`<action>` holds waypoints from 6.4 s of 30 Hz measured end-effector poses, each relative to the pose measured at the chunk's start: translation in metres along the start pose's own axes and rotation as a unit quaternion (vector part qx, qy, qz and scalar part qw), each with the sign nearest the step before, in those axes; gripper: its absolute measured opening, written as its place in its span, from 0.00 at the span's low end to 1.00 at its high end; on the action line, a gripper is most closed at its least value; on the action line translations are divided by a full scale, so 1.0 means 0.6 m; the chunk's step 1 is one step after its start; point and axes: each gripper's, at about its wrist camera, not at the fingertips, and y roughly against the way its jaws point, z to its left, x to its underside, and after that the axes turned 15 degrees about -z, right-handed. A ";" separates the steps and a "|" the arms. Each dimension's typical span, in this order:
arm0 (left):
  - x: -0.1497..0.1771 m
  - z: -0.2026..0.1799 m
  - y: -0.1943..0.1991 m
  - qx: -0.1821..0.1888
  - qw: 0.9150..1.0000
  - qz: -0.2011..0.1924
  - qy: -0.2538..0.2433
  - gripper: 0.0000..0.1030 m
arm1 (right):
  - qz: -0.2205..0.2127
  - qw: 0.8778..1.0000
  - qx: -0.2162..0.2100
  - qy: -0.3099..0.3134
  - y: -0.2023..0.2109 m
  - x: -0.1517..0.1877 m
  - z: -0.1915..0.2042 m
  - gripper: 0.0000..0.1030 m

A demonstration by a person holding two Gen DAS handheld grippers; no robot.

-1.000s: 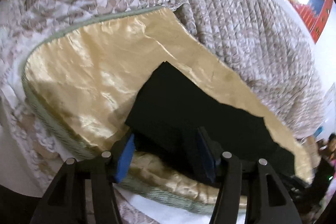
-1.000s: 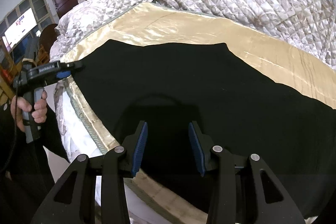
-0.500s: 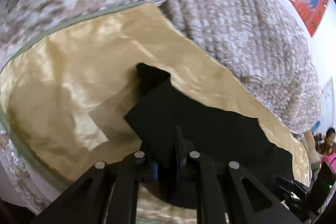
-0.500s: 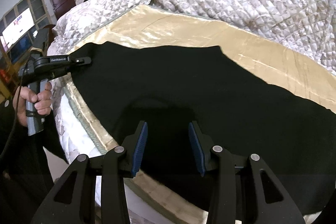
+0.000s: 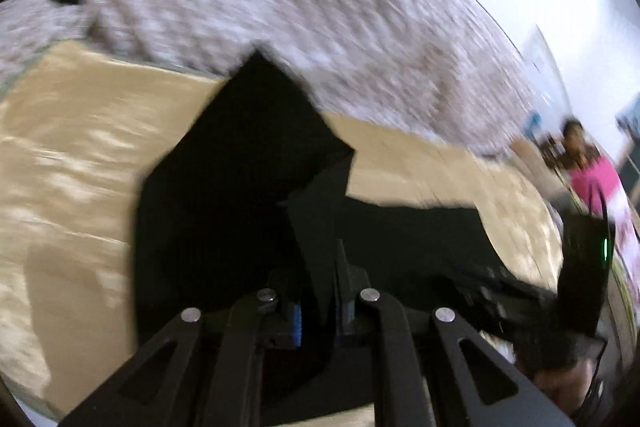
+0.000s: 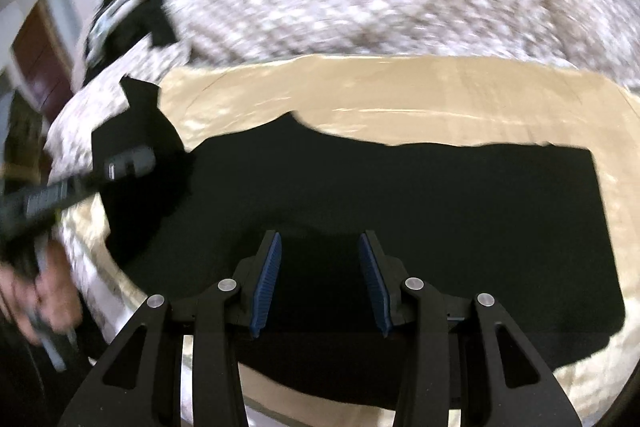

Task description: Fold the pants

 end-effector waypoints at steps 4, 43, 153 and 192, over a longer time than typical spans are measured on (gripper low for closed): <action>0.067 -0.047 -0.051 0.024 0.997 0.073 -0.025 0.13 | -0.003 0.999 0.025 -0.038 0.009 -0.004 -0.038 0.40; 0.035 0.147 0.028 -0.086 0.995 0.037 -0.043 0.46 | 0.016 0.981 -0.084 -0.174 -0.086 -0.002 -0.018 0.07; 0.006 0.145 0.061 -0.113 0.991 0.010 -0.071 0.54 | -0.160 0.936 0.070 -0.306 0.096 0.009 -0.184 0.21; -0.027 0.269 0.132 -0.180 0.983 -0.032 0.015 0.54 | -0.004 0.983 -0.182 -0.010 -0.049 0.034 0.246 0.50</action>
